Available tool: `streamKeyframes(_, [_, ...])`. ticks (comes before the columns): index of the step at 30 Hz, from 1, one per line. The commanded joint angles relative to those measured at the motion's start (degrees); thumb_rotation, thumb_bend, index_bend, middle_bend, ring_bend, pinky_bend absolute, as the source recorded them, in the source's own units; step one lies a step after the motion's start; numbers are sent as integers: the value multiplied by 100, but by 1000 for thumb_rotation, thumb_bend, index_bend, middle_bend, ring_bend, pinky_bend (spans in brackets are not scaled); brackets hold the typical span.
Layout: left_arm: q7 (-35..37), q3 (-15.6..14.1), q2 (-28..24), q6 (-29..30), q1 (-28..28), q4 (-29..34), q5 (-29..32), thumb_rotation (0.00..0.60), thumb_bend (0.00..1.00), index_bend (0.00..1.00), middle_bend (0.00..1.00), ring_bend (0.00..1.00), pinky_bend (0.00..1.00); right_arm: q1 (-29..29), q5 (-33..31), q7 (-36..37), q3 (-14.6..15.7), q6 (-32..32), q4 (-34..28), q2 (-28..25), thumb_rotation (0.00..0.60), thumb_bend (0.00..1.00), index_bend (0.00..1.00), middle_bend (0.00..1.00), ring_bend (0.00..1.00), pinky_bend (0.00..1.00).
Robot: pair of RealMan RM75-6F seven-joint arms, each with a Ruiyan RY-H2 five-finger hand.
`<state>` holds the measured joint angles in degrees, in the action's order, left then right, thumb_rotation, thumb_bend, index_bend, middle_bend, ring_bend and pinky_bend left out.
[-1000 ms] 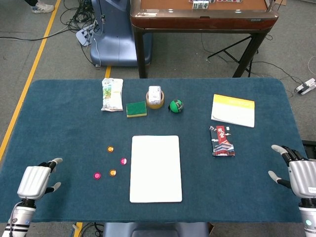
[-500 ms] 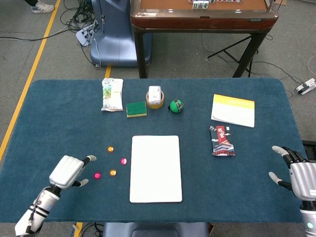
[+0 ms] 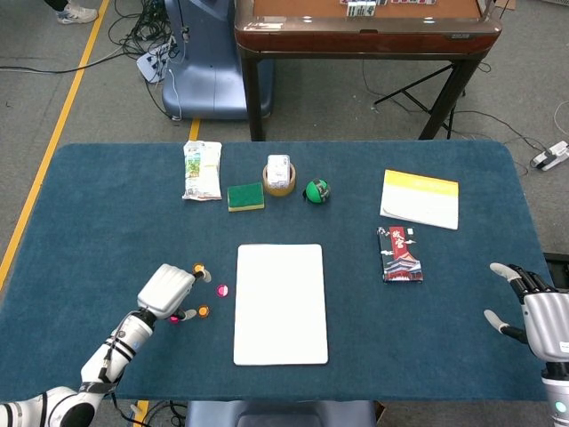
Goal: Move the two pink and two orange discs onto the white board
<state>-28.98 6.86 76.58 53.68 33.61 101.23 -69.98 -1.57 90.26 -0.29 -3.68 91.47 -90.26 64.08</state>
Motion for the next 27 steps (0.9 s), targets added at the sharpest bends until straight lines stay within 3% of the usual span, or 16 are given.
streamKeyframes(1, [-315, 70, 255, -175, 253, -157, 410, 600, 22, 423, 1000, 1000, 1000, 0, 9, 21, 4, -1, 3, -9, 600, 0, 263, 313, 344, 627])
streamKeyframes(15, [-947, 105, 842, -289, 920, -530, 1685, 600, 22, 459, 1000, 1000, 1000, -19, 35, 54, 19, -40, 14, -24, 600, 0, 263, 313, 343, 627])
streamKeyframes(27, [-1218, 52, 1195, -198, 1369, -753, 2368, 600, 35, 490, 1000, 1000, 1000, -6, 34, 113, 12, -13, 25, -42, 600, 0, 263, 313, 343, 627])
